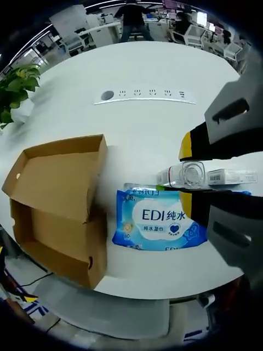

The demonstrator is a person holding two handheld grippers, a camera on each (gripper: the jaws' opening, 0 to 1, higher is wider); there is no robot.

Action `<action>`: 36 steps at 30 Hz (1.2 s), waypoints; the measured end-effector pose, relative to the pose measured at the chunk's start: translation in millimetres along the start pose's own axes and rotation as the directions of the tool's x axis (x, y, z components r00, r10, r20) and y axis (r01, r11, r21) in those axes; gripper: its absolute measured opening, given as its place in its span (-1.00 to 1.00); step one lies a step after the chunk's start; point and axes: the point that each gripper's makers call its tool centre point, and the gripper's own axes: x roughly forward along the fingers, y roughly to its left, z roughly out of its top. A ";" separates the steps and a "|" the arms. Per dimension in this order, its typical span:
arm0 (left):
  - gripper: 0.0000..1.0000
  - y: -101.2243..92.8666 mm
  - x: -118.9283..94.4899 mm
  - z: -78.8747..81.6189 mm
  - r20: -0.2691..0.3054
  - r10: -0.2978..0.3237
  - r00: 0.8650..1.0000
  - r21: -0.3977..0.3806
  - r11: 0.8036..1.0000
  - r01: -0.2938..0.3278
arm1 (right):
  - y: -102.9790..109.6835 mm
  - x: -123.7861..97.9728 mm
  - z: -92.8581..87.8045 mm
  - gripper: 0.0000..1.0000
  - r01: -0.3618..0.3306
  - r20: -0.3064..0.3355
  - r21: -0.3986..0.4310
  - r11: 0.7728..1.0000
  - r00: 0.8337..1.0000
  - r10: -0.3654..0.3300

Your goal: Operate the shoe box by opening the lid, removing the specified soft item, and placing it in the target area until the item is outside and the box remains undamaged.

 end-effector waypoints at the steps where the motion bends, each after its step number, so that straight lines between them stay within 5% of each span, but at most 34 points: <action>1: 0.98 0.3 -0.2 0.4 0.002 0.002 1.000 -0.002 1.000 -0.002 | -0.1 0.7 -0.4 -0.67 -0.002 -0.004 -0.003 1.000 1.000 0.002; 23: 0.82 23.7 -1.7 -10.7 -0.020 0.072 0.997 -0.043 0.996 -0.072 | -10.2 -2.6 8.1 -0.62 0.006 0.027 0.005 1.000 1.000 -0.006; 36: 0.40 46.7 -4.2 -9.9 -0.025 0.158 0.987 -0.055 0.986 -0.159 | -13.6 -20.4 18.9 -0.56 0.045 0.083 0.029 0.999 0.995 -0.047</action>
